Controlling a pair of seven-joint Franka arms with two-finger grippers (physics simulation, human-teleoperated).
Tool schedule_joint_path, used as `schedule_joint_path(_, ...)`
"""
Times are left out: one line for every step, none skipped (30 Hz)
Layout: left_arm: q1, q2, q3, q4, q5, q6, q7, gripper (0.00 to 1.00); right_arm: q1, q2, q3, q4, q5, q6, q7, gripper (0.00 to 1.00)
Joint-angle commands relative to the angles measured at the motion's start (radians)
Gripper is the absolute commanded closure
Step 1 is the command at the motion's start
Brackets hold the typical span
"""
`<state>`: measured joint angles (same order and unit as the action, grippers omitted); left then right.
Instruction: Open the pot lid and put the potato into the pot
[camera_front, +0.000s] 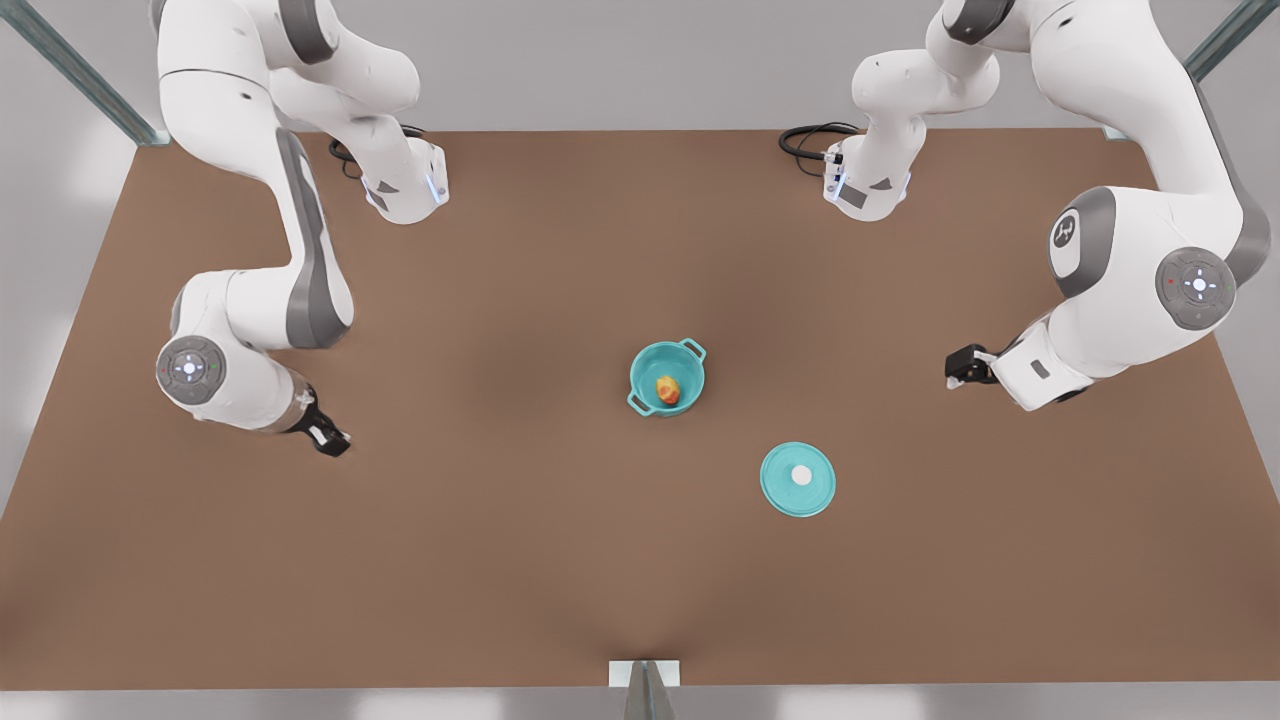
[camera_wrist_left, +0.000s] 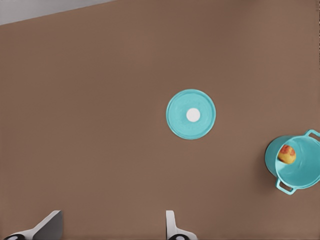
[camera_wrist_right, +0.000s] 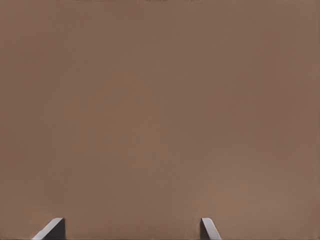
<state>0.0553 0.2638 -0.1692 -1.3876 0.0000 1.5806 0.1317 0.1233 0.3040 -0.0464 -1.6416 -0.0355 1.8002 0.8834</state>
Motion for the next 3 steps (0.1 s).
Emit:
schedule_joint_path(-0.002,0.0,-0.009,0.005,0.0,-0.002,0.062,0.0,-0.005,-0.014,-0.009,-0.007,-0.01,-0.048,-0.652,0.0)
schedule_joint_path(-0.002,0.0,-0.009,0.009,0.0,-0.002,0.057,0.0,-0.007,-0.013,-0.009,-0.007,-0.009,-0.05,-0.65,0.0)
schedule_joint_path(-0.002,0.0,-0.009,0.009,0.0,-0.002,0.057,0.0,-0.007,-0.013,-0.012,-0.007,-0.007,-0.054,-0.65,0.0)
